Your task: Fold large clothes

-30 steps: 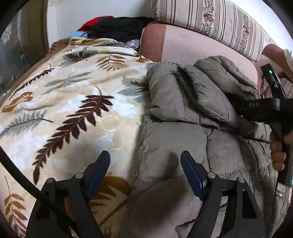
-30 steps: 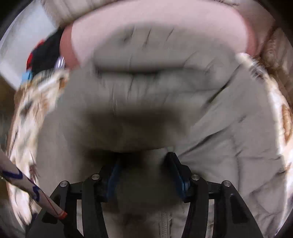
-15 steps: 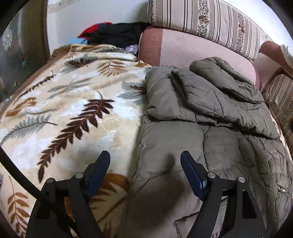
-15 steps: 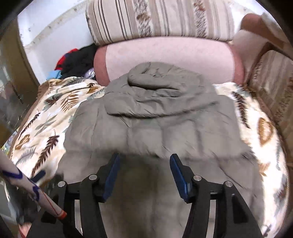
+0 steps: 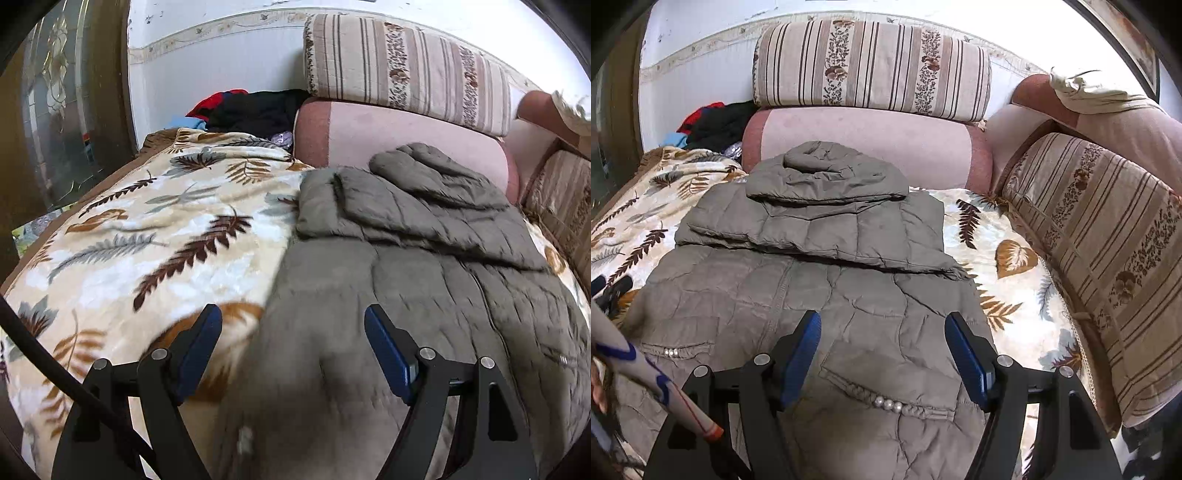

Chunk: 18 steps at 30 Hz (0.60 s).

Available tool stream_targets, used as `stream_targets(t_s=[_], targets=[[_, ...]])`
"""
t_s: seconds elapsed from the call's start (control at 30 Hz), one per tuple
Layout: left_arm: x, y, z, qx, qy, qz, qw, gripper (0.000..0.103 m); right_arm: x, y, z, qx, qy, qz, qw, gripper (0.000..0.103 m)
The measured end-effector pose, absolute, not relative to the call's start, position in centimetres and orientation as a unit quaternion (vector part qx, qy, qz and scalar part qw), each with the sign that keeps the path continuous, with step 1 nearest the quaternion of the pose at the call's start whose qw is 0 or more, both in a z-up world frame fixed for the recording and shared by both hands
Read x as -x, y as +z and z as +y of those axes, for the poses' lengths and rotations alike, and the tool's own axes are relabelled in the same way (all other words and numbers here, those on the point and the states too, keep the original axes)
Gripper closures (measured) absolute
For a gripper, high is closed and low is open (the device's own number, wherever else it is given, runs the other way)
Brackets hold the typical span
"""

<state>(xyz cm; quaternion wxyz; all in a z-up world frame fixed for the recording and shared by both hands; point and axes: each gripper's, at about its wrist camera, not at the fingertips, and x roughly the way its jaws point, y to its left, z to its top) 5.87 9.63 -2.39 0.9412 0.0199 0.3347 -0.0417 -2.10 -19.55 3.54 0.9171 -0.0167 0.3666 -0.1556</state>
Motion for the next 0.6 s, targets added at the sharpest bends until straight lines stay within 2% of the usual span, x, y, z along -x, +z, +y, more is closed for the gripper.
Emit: stream_targets(t_s=[0.27, 0.6], targets=[[-1.7, -3.4, 7.9, -0.029, -0.047, 0.376, 0.925, 0.023, 2.5, 3.0, -19.5, 0.025, -0.153, 0.358, 0.921, 0.027], [-0.1, -2.5, 5.3, -0.055, -0.052, 0.369, 0.926, 0.023, 3.9, 1.3, -21.8, 0.03, -0.193, 0.364, 0.911, 0.026]])
